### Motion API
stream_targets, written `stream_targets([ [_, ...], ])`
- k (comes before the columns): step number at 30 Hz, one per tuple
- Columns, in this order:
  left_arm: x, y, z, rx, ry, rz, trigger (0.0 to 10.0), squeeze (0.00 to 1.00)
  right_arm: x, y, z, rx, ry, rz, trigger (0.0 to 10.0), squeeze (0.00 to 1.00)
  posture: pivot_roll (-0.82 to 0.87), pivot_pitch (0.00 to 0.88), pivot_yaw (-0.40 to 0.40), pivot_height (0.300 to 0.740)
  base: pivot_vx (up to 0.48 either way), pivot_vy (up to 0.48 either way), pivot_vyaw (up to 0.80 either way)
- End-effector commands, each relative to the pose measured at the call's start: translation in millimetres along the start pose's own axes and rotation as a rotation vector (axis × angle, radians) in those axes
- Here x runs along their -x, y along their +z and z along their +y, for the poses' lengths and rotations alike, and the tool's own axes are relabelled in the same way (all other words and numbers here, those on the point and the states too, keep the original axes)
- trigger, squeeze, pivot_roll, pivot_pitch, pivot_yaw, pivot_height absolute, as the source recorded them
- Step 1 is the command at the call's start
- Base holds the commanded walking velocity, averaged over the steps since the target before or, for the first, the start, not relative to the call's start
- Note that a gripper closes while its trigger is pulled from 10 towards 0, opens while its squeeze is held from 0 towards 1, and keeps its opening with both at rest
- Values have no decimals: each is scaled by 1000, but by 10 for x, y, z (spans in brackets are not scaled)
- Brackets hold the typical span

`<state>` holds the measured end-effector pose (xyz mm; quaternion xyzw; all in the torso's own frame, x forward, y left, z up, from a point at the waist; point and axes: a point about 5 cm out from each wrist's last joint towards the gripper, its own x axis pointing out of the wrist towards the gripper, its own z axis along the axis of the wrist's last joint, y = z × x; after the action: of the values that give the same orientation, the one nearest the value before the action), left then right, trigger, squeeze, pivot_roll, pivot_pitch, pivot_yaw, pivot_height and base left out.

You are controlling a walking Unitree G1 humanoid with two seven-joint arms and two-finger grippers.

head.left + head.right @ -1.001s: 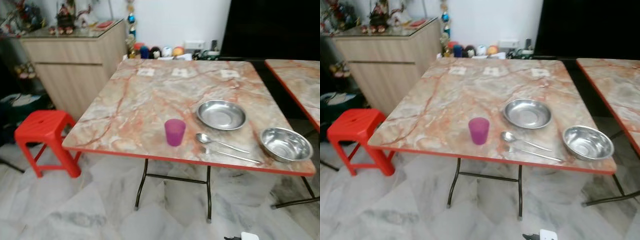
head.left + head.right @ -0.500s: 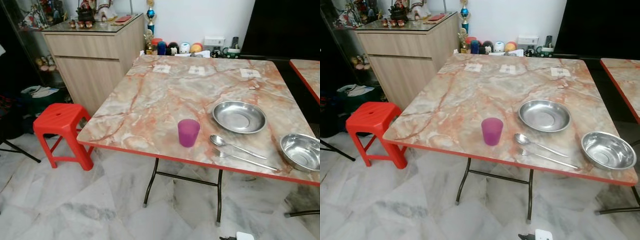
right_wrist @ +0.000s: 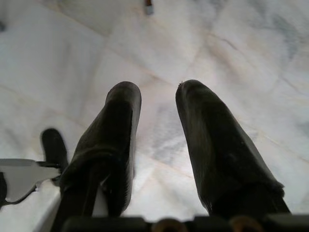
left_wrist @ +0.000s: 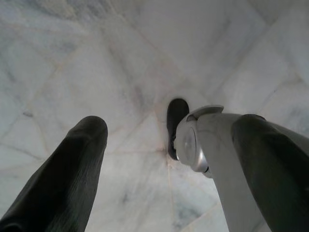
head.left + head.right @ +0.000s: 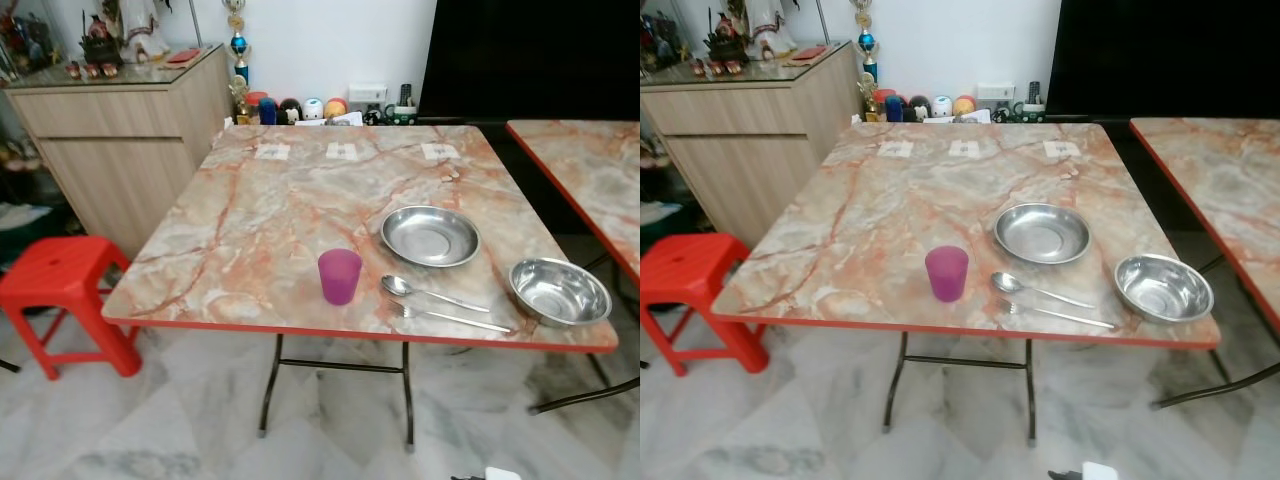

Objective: Setting the table

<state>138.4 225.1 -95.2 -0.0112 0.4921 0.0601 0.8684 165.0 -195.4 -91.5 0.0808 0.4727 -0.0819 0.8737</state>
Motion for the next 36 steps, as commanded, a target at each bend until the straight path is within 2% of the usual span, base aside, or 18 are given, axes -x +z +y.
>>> stream_targets([
  [1,2,9,26,1,-1,1,10000,0,6,0,-56,0,-15,0,10000,0,-13,0,-7,740,262,0,0],
  [7,23,10,149,4,9,-2,10000,0,7,0,-62,2,-15,-1,10000,0,-12,0,-11,740,87,0,0],
  [12,26,8,167,3,13,1,10000,0,8,6,-66,-2,-17,-9,10000,0,-14,0,-11,740,0,0,0],
  [19,-8,48,26,-2,-4,1,10000,0,9,30,-70,-14,-20,-37,10000,0,-18,0,-14,740,0,0,0],
  [20,-18,59,-35,-5,-11,0,10000,0,11,50,-65,-34,-16,-63,10000,0,-21,0,-14,740,0,0,0],
  [24,-28,67,-103,-11,-20,1,10000,0,13,103,-51,-46,0,-117,10000,0,-38,0,-10,740,0,0,0],
  [27,-32,74,-126,-24,-25,1,10000,0,21,182,-43,-34,-1,-189,10000,0,-50,0,-7,740,0,0,0],
  [29,-33,83,-118,-30,-24,0,10000,0,32,617,-14,-3,8,-380,10000,0,-56,0,-5,740,0,0,0],
  [30,-31,88,-94,-31,-21,-1,10000,0,80,901,31,40,17,-523,10000,0,-59,0,-4,740,0,0,0],
  [33,-19,81,-11,-31,-12,0,10000,0,136,992,39,22,13,-618,10000,0,-60,0,-3,740,0,0,0],
  [34,-19,81,-11,-31,-12,0,10000,0,136,992,39,22,13,-618,10000,0,-60,0,-3,740,0,0,0],
  [36,17,33,157,-37,4,11,10000,0,196,968,-5,51,3,-678,10000,0,-65,0,-6,740,0,0,0],
])
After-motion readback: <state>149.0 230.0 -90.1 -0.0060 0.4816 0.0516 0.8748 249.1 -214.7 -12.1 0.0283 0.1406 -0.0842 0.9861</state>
